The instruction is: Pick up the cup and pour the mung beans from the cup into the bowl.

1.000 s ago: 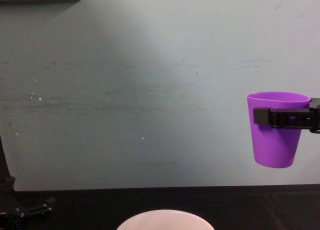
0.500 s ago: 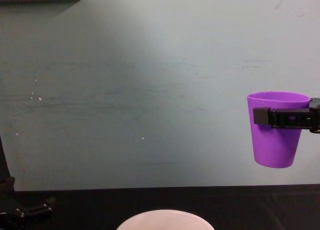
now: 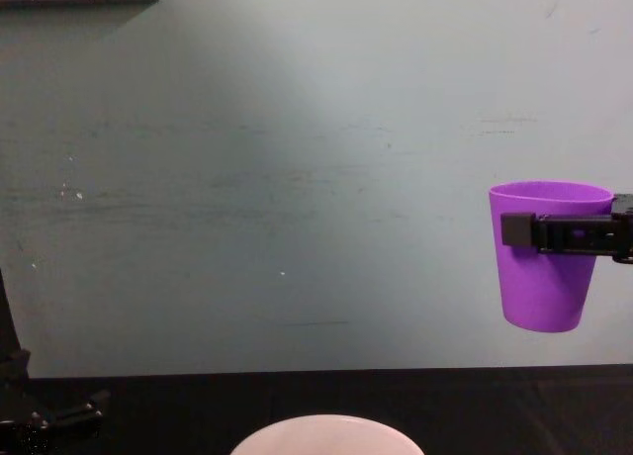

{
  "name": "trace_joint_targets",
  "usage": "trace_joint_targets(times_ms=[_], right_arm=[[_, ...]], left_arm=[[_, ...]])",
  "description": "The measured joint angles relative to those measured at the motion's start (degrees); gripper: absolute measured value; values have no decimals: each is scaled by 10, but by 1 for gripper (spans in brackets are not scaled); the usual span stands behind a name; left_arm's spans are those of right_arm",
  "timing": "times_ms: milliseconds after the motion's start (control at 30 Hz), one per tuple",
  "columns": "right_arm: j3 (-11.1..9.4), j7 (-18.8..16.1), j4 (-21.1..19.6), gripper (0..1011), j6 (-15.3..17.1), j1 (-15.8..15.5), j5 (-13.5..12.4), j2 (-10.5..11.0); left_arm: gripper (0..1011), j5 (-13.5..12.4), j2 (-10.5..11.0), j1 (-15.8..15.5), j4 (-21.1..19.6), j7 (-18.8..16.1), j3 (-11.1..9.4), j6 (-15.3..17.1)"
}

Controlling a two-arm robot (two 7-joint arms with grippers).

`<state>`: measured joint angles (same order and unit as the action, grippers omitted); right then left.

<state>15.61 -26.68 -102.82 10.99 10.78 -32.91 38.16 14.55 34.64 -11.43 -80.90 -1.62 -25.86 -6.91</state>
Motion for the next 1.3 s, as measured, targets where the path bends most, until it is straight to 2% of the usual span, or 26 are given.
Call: trace_joint_targets(times_ms=[1300], right_arm=[[0,0,0,729,0,0,0,0]], left_arm=[[1000,0,0,0,0,0,0,0]])
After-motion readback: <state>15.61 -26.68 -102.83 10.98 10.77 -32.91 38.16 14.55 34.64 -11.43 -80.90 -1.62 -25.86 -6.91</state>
